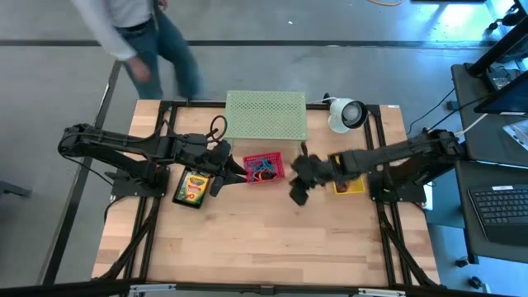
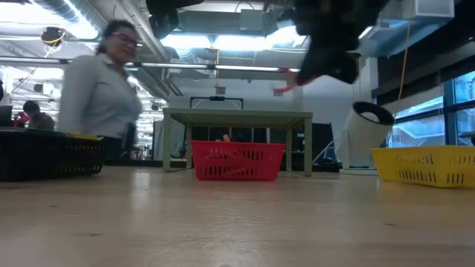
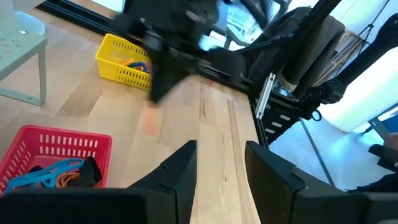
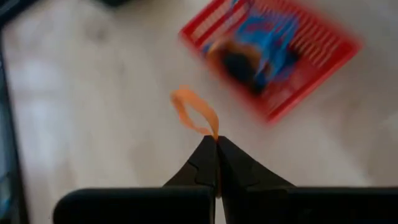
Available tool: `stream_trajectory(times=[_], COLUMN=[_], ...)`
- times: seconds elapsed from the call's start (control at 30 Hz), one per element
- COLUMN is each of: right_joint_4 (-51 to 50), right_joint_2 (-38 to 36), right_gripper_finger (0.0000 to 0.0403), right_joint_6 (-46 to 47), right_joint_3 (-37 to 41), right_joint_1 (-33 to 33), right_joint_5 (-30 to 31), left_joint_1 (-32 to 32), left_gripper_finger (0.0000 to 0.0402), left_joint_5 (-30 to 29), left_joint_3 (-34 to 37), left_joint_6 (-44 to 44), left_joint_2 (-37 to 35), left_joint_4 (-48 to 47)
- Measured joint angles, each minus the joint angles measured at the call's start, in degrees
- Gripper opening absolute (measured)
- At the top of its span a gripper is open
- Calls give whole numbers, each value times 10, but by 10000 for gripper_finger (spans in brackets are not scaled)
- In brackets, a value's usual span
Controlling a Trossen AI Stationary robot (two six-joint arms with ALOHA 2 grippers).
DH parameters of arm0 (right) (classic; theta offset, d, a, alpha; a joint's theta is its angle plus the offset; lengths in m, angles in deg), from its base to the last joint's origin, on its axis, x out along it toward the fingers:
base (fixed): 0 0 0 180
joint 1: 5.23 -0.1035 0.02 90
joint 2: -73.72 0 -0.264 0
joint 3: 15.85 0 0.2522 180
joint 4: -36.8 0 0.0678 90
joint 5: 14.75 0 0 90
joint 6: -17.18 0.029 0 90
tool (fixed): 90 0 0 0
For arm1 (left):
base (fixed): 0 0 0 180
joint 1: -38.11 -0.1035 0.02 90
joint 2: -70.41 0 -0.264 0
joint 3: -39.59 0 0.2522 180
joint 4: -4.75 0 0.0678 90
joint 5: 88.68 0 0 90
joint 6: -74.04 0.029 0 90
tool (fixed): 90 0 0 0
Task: Pick & Place Office Desk Supplies
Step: Put the orange rubber band into the red bin
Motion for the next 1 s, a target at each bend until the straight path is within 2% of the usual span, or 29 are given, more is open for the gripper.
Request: stream_trajectory(times=[0.07, 0.3, 0.43, 0.73, 1.0], right_joint_4=[8, 81, 92, 74, 57], right_joint_2=[8, 73, 115, 204, 227], right_gripper_finger=[0, 0, 0, 0, 0], right_joint_6=[-24, -53, -55, -86, -99], right_joint_3=[-10, -13, -31, -122, -140], right_joint_1=[34, 122, 128, 128, 128], right_joint_5=[-3, -78, -74, -68, -69], left_joint_1=[0, 0, 0, 0, 0], left_gripper_finger=[129, 129, 129, 129, 129], left_joint_5=[0, -6, -7, -15, -15], left_joint_3=[0, 0, 0, 0, 0], left_joint_6=[0, 1, 1, 2, 0], left_joint_2=[0, 0, 0, 0, 0], left_joint_4=[0, 0, 0, 0, 0])
